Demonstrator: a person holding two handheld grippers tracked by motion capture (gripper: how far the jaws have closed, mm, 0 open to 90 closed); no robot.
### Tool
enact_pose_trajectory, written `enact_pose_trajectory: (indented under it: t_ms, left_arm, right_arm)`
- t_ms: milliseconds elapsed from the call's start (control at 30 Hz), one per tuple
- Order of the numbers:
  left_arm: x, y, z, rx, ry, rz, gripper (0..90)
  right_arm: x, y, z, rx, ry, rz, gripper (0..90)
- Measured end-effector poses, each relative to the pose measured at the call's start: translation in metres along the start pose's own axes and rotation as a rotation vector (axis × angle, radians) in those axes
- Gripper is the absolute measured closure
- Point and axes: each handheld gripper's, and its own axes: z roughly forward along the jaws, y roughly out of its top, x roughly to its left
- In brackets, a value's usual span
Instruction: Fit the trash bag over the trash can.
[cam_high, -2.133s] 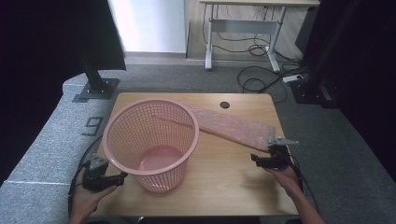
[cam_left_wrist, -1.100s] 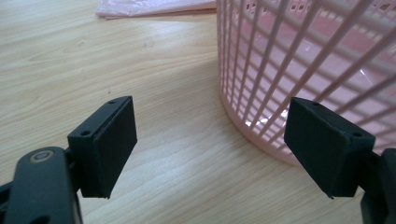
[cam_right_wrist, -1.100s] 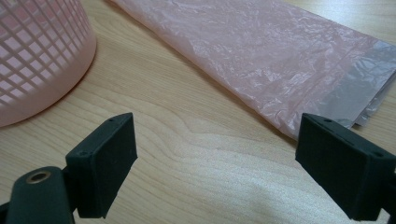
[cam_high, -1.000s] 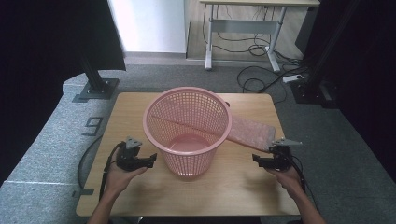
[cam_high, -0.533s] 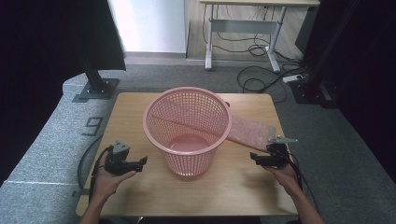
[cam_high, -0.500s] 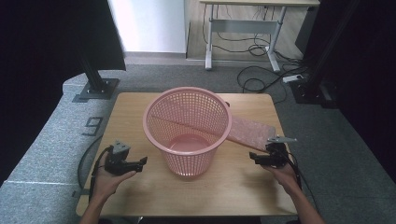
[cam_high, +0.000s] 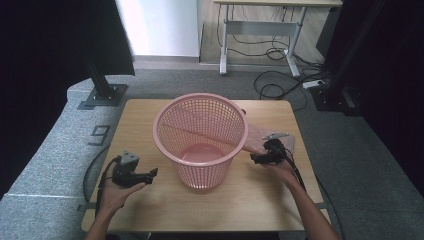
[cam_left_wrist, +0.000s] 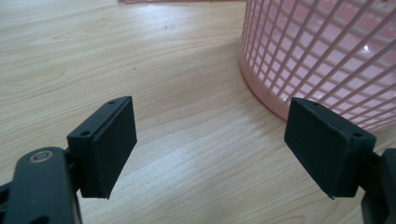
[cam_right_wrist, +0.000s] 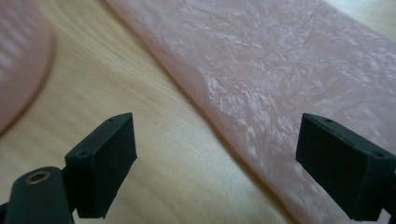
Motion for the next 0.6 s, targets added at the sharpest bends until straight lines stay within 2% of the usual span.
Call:
enact_pose_trajectory:
  t_ms: [33,200,333,367,467,600]
  left_arm:
    - [0.000,0.000,0.000,0.000,0.001,0.000,16.8]
    - [0.002,0.000,0.002,0.010,0.003,-0.006,16.8]
    - [0.005,-0.001,0.003,0.015,0.007,-0.010,17.1]
    - [0.005,-0.001,0.003,0.015,0.007,-0.010,17.0]
    - [0.004,-0.002,0.003,0.022,0.012,-0.005,17.0]
    - [0.003,-0.003,0.001,0.017,0.015,0.001,17.1]
  right_arm:
    - [0.001,0.003,0.010,0.035,-0.018,-0.015,11.5]
    - [0.000,0.002,0.024,0.054,-0.015,-0.017,13.1]
    - [-0.011,0.001,0.026,0.035,0.000,0.015,22.5]
    - [-0.011,0.001,0.026,0.035,0.000,0.015,22.5]
    - [-0.014,0.000,0.023,0.031,-0.023,-0.008,36.1]
    - [-0.019,0.000,0.020,0.027,-0.032,0.010,63.0]
